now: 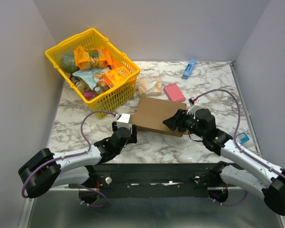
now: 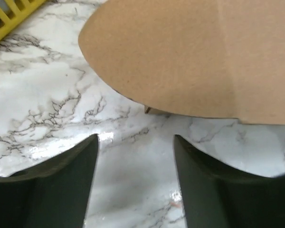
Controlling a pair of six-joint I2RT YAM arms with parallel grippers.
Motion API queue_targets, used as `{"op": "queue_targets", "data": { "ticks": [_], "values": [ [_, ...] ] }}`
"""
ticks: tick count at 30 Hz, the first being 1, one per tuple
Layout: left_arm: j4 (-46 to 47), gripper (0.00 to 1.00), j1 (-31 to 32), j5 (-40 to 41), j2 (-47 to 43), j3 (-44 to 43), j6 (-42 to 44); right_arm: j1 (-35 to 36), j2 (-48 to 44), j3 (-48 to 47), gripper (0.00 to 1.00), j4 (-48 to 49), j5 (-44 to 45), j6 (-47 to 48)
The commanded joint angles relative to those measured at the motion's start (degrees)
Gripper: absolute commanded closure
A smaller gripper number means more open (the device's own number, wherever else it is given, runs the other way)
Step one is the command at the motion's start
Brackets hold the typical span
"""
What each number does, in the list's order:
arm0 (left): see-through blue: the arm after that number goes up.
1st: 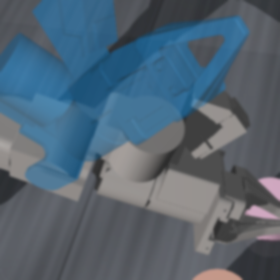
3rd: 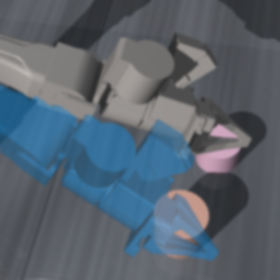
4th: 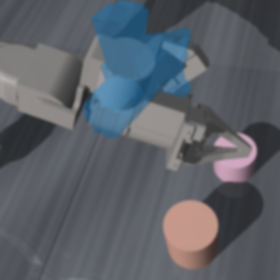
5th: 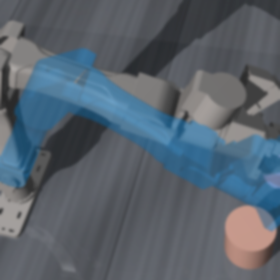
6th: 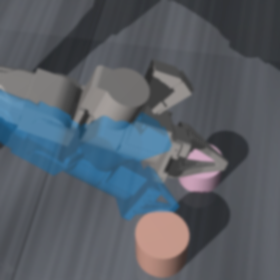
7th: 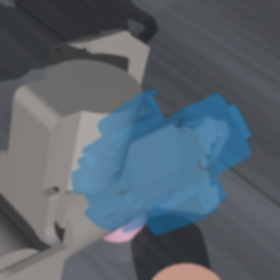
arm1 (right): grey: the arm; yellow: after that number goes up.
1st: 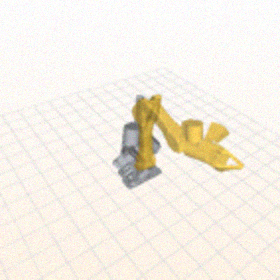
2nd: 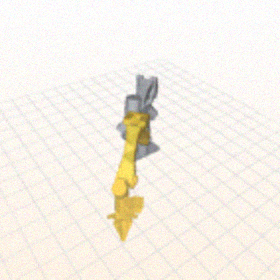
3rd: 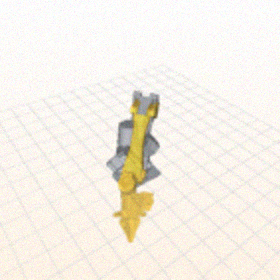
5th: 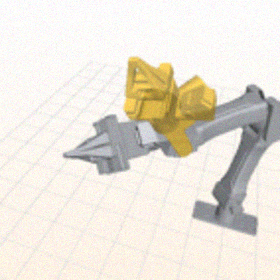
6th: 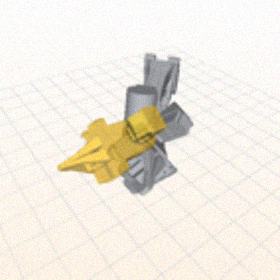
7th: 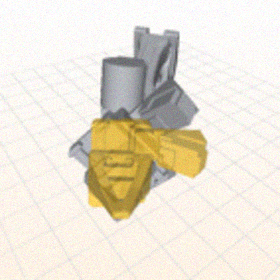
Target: Fold the paper box
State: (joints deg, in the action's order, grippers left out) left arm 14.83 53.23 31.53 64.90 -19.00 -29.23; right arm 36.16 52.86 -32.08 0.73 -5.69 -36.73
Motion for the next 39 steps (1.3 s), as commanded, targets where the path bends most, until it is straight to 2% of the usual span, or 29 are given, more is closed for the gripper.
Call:
{"op": "queue_targets", "data": {
  "ticks": [1, 10, 14, 17, 20, 23, 26, 27, 29, 31, 32, 34, 39],
  "values": [
    [-5.2, 0.20, -0.1, -7.9, -7.1, 2.3, -1.5, 0.3, 0.0, 4.0, 0.32, 3.3, 3.5, -4.3],
    [-14.7, 0.20, 0.0, -25.3, -26.5, 3.1, -2.6, 0.4, 3.6, 5.4, 0.32, 5.2, 5.3, -4.9],
    [-20.6, 0.28, -0.1, -33.3, -32.8, -1.2, -4.3, 0.3, 3.9, 6.5, 0.32, 5.3, 6.8, -5.0],
    [-23.3, 0.28, -0.1, -38.4, -34.7, -5.0, -4.4, 0.3, 4.1, 7.1, 0.32, 5.3, 7.7, -5.3],
    [-27.1, 0.28, -0.2, -42.5, -34.2, -9.7, -3.2, 0.3, 4.6, 7.3, 0.32, 5.2, 8.2, -5.2],
    [-28.9, 0.25, -0.9, -37.7, -33.9, -14.7, -4.5, 0.3, 4.9, 7.4, 0.31, 5.1, 8.2, -5.0],
    [-32.0, 0.21, -2.2, -28.8, -30.9, -20.4, -6.4, 0.2, 4.7, 7.7, 0.31, 5.0, 8.3, -5.2],
    [-32.3, 0.15, -3.1, -27.7, -28.6, -21.6, -6.5, 0.3, 4.4, 7.8, 0.31, 4.9, 8.3, -5.2],
    [-32.6, 0.12, -4.6, -26.1, -25.9, -23.8, -6.4, 0.3, 4.4, 7.8, 0.31, 4.9, 8.4, -5.2],
    [-31.9, 0.11, -9.6, -28.9, -20.4, -24.7, -6.5, 0.3, 4.4, 7.7, 0.31, 4.7, 8.4, -5.0],
    [-31.3, 0.11, -11.6, -34.1, -18.3, -25.1, -7.1, 0.3, 4.5, 7.7, 0.31, 4.5, 8.2, -4.8],
    [-27.6, 0.11, -16.7, -38.5, -13.2, -24.5, -8.1, 0.3, 4.4, 7.8, 0.31, 4.5, 8.3, -4.9],
    [-24.1, 0.13, -19.8, -41.7, -4.4, -25.6, -5.3, 0.3, 4.2, 8.0, 0.31, 4.4, 8.2, -4.8]
  ]
}}
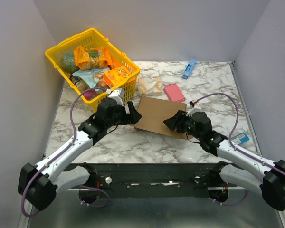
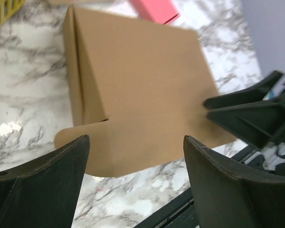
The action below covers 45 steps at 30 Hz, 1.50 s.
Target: Fold the paper box
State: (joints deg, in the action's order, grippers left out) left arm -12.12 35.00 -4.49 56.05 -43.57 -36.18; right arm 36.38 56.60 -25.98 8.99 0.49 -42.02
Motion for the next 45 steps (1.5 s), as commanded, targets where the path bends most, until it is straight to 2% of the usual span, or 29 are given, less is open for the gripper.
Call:
{"op": "queue_targets", "data": {
  "ticks": [1, 5, 6, 12, 20, 26, 30, 34, 36, 42, 45],
  "values": [
    [3.8, 0.13, -1.7, -6.1, 5.6, -1.3, 2.2, 0.0, 0.4, 1.8, 0.31, -3.9, 2.1, 0.5],
    [6.8, 0.20, -2.0, -7.5, 11.0, -0.8, 3.1, 0.1, 0.6, 1.5, 0.31, -4.0, 2.0, 0.9],
    [7.5, 0.26, -2.0, -7.5, 12.6, -0.5, 3.2, 0.2, 0.7, 1.5, 0.31, -4.0, 1.9, 0.9],
    [11.3, 0.38, -2.3, -6.3, 16.4, 1.6, 3.3, 0.1, 1.1, 1.6, 0.31, -3.7, 1.6, 0.8],
    [11.9, 0.42, -2.3, -5.3, 20.2, 2.4, 3.3, 0.1, 0.6, 2.2, 0.31, -3.2, 1.3, 0.7],
    [15.7, 0.49, -2.3, -7.1, 22.5, 3.4, 2.0, 0.1, 1.0, 2.5, 0.31, -2.8, 1.1, 0.5],
    [16.9, 0.58, -2.3, -8.8, 24.5, 3.7, 1.3, 0.1, 1.4, 2.6, 0.31, -2.8, 1.1, 0.6],
    [18.2, 0.59, -2.3, -8.3, 24.5, 4.9, 0.1, 0.1, 2.0, 3.2, 0.31, -2.8, 1.9, 0.7],
    [16.5, 0.59, -2.3, -4.5, 24.4, 5.0, 1.9, 0.1, 2.5, 3.6, 0.31, -2.7, 2.3, 1.1],
    [13.5, 0.51, -2.2, 1.7, 22.0, 6.8, 6.9, 0.1, 5.6, 6.0, 0.32, -1.5, 3.8, 1.2],
    [15.0, 0.49, -2.2, 1.0, 22.1, 8.3, 7.7, 0.1, 6.7, 7.0, 0.32, -1.0, 4.3, 1.0]
  ]
}}
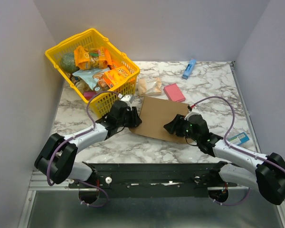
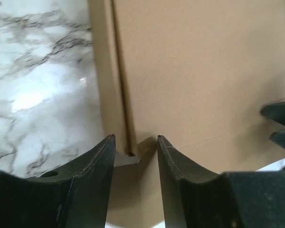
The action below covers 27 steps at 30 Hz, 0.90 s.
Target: Fold the paper box
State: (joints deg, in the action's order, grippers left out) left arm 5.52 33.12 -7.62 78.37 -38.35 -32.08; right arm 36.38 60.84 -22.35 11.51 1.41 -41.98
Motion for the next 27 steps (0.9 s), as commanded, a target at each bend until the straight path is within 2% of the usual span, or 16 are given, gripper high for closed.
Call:
{"op": "queue_targets", "data": {
  "ticks": [1, 8, 12, 16, 17, 18, 20, 21, 22, 23, 24, 27],
  "values": [
    [-1.3, 0.48, -0.4, 3.9, -0.1, 3.4, 3.3, 0.1, 2.6, 3.5, 0.32, -3.5, 3.5, 0.7],
    [-1.2, 0.49, -0.3, 5.5, 2.8, 3.9, 5.3, 0.1, 2.8, 3.7, 0.32, -3.8, 3.8, 1.0],
    [0.1, 0.53, -0.3, 4.2, 4.4, 4.6, 5.3, 0.1, 2.4, 2.2, 0.32, -3.9, 0.6, 3.7],
    [1.0, 0.53, -0.3, 3.9, 2.0, 5.1, 5.0, 0.1, -1.1, -1.6, 0.27, -6.3, -5.3, 13.9],
    [0.7, 0.52, -0.3, 3.8, 1.3, 5.1, 4.8, 0.1, -2.6, -4.3, 0.23, -7.6, -6.4, 16.2],
    [0.5, 0.48, -0.3, 3.6, -0.3, 4.8, 4.7, 0.1, -3.6, -5.6, 0.19, -9.2, -8.2, 18.7],
    [-0.6, 0.43, -0.3, 3.4, -2.0, 3.9, 4.7, 0.1, -5.7, -9.1, 0.17, -13.8, -9.7, 25.2],
    [-0.9, 0.36, -0.3, 3.1, -3.7, 3.5, 4.7, 0.1, -6.3, -10.1, 0.17, -14.7, -11.6, 27.1],
    [-2.1, 0.31, -0.3, 3.0, -4.5, 3.0, 4.6, 0.1, -6.7, -10.9, 0.11, -16.3, -12.8, 31.1],
    [-2.7, 0.27, -0.4, 3.1, -5.5, 1.9, 4.6, 0.2, -7.0, -11.6, 0.00, -17.3, -14.5, 33.2],
    [-3.4, 0.19, -0.4, 3.2, -7.2, 1.2, 4.6, 0.3, -6.9, -13.0, 0.00, -18.2, -16.5, 34.8],
    [-6.3, 0.13, -0.7, 3.7, -11.0, -0.9, 4.6, 1.3, -4.9, -15.7, 0.00, -21.5, -16.8, 40.2]
  ]
}}
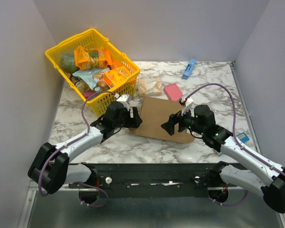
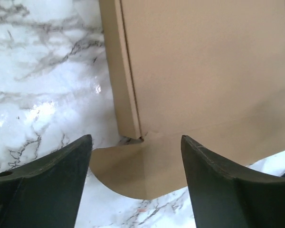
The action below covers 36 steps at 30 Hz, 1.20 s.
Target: Fold the paper box
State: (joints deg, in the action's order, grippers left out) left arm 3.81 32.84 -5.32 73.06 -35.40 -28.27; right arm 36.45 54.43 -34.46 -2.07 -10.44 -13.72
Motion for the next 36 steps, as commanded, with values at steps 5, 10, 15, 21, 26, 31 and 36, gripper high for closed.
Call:
{"op": "queue_targets", "data": {
  "ticks": [5, 10, 15, 21, 26, 31, 36],
  "values": [
    [-11.0, 0.10, -4.5, 0.0, -11.2, -4.9, -0.3, 8.3, 6.0, -6.7, 0.00, -11.0, 4.9, 20.1],
    [-15.4, 0.09, -10.4, -4.3, -17.8, -4.3, -0.8, 19.3, 13.9, -9.0, 0.00, -10.9, 21.6, 26.6],
    [-19.1, 0.08, -16.1, -7.2, -21.7, -4.7, 1.9, 27.1, 22.0, -9.1, 0.00, -5.6, 35.1, 29.4],
    [-20.3, 0.07, -20.1, -9.9, -22.8, -3.7, 4.8, 31.4, 29.4, -9.4, 0.00, 1.5, 46.4, 32.3],
    [-19.7, 0.07, -21.9, -11.6, -22.3, -3.5, 5.4, 32.8, 37.6, -9.8, 0.00, 7.4, 53.1, 35.6],
    [-19.2, 0.07, -22.7, -12.4, -22.0, -3.0, 5.6, 32.8, 41.8, -9.2, 0.00, 15.0, 61.5, 39.8],
    [-18.9, 0.07, -23.1, -13.2, -21.6, -2.9, 5.5, 32.6, 47.7, -9.8, 0.21, 18.8, 64.6, 42.8]
  ]
}}
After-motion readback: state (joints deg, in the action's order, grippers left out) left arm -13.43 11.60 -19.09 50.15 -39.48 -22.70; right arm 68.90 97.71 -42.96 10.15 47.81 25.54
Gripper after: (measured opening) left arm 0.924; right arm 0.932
